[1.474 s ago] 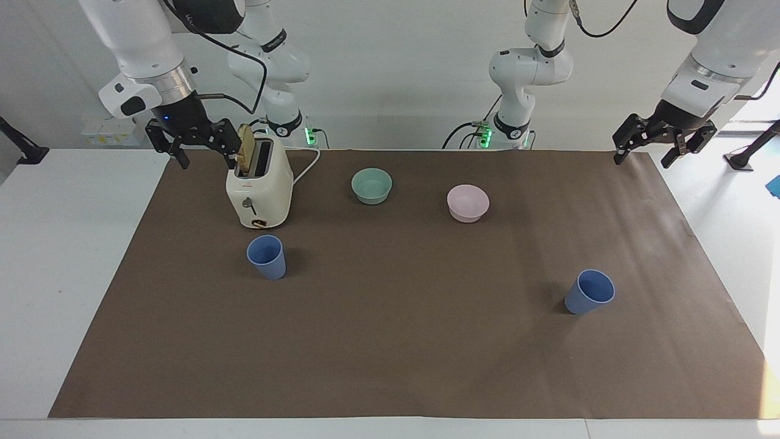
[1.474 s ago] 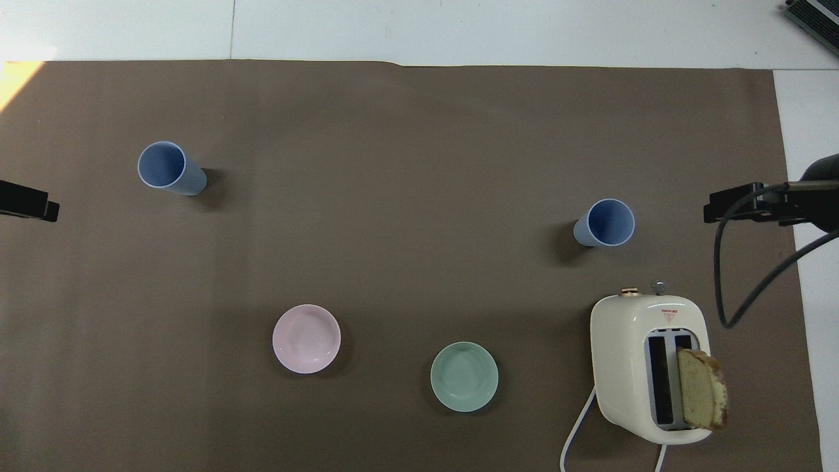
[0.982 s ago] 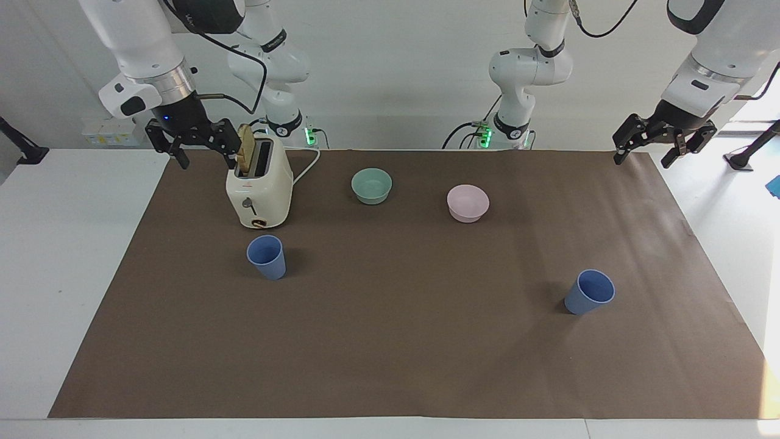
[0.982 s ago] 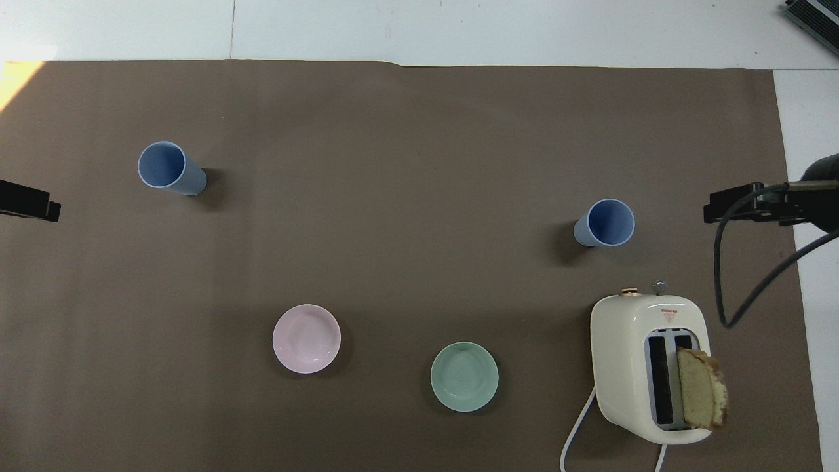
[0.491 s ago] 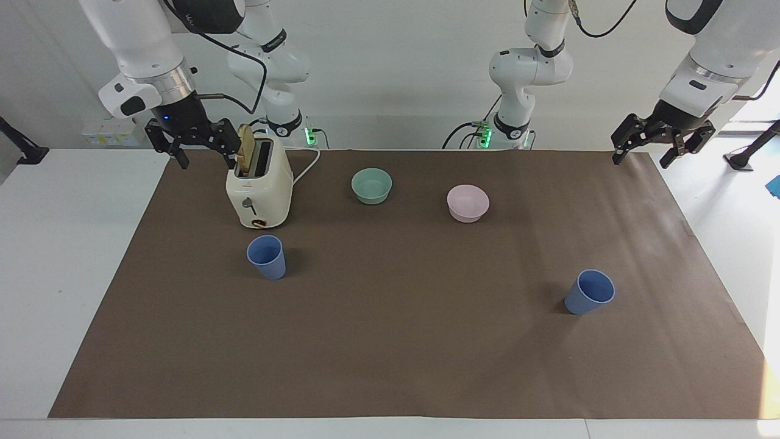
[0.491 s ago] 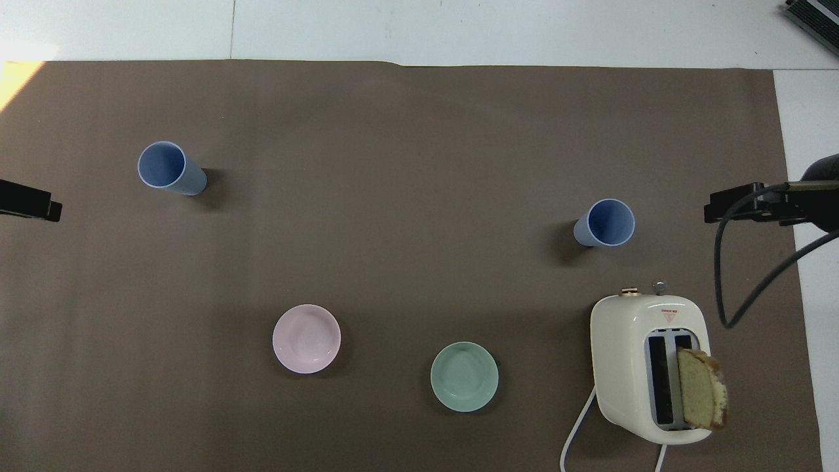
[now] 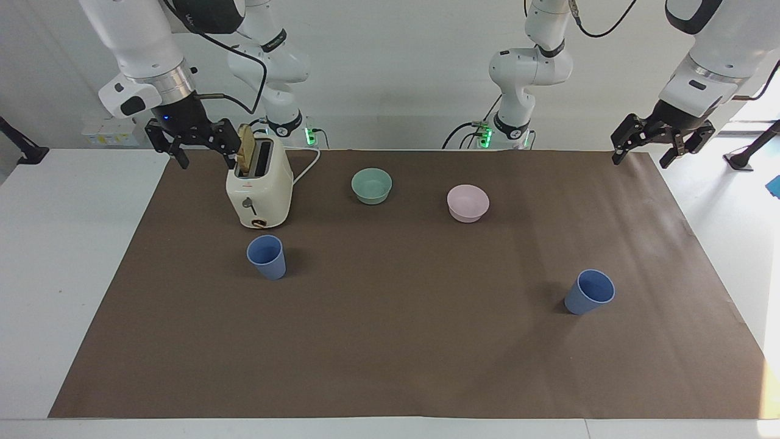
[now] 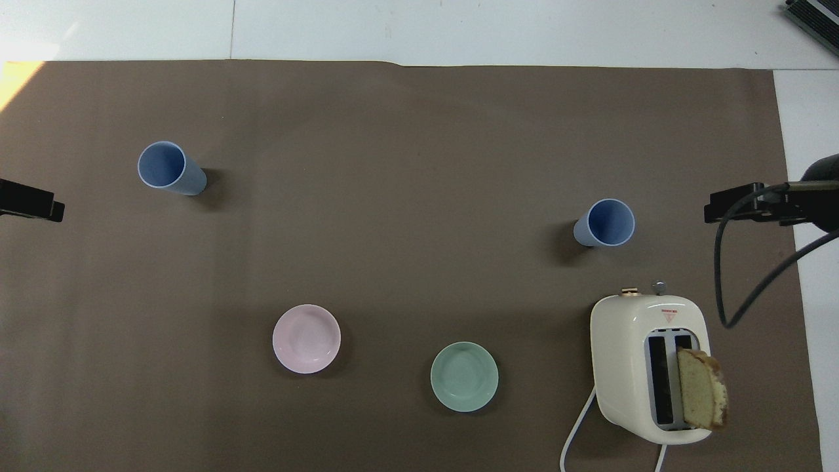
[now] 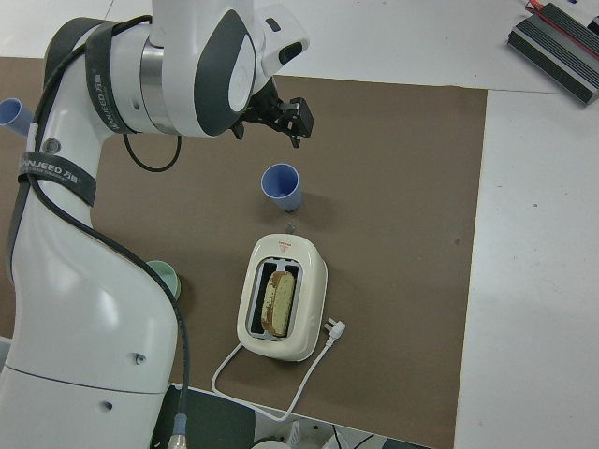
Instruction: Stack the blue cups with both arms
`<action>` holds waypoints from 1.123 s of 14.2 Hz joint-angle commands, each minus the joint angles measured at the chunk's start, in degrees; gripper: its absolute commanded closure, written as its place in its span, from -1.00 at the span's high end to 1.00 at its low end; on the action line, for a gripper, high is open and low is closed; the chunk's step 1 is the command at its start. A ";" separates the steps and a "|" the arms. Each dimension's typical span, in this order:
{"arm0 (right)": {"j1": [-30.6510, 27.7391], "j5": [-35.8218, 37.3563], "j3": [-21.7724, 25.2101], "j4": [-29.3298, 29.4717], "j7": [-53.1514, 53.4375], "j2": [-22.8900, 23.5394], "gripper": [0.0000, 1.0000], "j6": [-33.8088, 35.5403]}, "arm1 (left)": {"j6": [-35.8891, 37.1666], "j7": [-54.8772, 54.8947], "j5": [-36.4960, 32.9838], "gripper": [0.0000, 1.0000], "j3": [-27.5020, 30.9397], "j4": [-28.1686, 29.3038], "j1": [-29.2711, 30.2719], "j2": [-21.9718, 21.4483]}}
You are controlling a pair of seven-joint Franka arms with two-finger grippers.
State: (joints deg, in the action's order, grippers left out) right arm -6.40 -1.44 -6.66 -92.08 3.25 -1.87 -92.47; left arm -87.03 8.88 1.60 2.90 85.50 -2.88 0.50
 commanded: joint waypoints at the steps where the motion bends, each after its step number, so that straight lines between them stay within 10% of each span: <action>1: -0.63 0.56 -0.20 -1.70 -1.23 -1.56 1.00 -0.35 | 0.46 -0.53 -1.07 1.00 0.52 1.07 -1.08 -1.20; 16: -0.63 0.56 -0.20 -1.70 -1.23 -1.56 1.00 -0.35 | -0.15 -0.09 -1.07 1.00 0.44 1.42 -0.90 -1.29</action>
State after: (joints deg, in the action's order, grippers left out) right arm -6.40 -1.43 -6.66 -92.08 3.25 -1.87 -92.47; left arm -86.98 8.87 1.60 2.87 85.51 -2.94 0.50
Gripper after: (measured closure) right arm 0.000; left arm 0.000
